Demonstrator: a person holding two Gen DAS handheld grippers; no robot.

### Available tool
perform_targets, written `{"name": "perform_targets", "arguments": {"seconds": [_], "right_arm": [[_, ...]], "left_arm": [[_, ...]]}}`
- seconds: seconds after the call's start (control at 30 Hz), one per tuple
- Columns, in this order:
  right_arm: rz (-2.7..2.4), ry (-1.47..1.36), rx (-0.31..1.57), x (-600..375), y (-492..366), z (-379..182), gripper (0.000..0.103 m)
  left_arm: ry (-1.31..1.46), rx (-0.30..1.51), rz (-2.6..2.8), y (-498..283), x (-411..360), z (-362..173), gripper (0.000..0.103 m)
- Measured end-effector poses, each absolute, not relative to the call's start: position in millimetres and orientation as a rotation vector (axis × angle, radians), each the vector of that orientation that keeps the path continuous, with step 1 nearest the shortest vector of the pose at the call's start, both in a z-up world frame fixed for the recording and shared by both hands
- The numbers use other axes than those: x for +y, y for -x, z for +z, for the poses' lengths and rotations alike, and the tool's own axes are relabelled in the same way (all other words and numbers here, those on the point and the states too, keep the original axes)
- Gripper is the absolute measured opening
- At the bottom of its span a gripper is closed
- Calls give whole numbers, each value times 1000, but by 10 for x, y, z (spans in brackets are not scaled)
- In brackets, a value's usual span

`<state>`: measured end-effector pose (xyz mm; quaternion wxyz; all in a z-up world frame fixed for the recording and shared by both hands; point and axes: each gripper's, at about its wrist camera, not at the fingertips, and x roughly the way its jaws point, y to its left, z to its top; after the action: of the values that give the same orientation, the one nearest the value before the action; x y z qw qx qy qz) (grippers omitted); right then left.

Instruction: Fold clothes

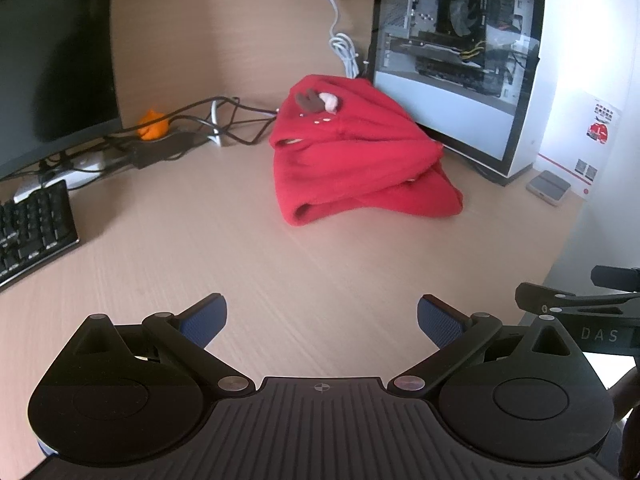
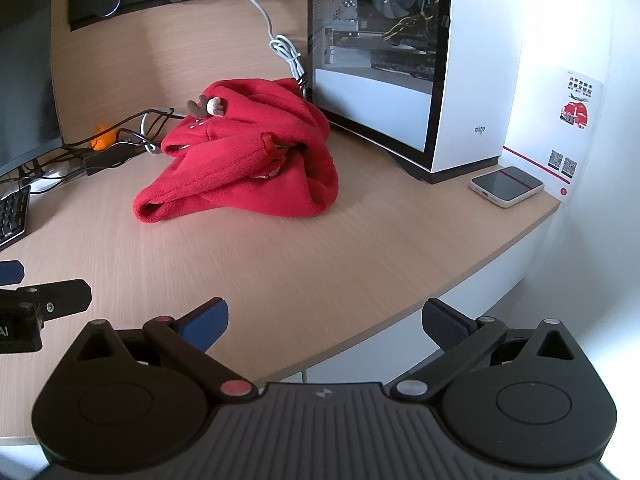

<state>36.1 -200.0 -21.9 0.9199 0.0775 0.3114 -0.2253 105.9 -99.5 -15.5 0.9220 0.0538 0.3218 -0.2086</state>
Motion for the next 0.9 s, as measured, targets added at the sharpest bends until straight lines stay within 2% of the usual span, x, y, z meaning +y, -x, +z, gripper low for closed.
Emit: {"name": "perform_targets", "arguments": {"seconds": [0.9], "right_arm": [[-452, -157, 651, -1985, -369, -220, 103]], "left_arm": [[-103, 659, -435, -1034, -967, -141, 103]]}}
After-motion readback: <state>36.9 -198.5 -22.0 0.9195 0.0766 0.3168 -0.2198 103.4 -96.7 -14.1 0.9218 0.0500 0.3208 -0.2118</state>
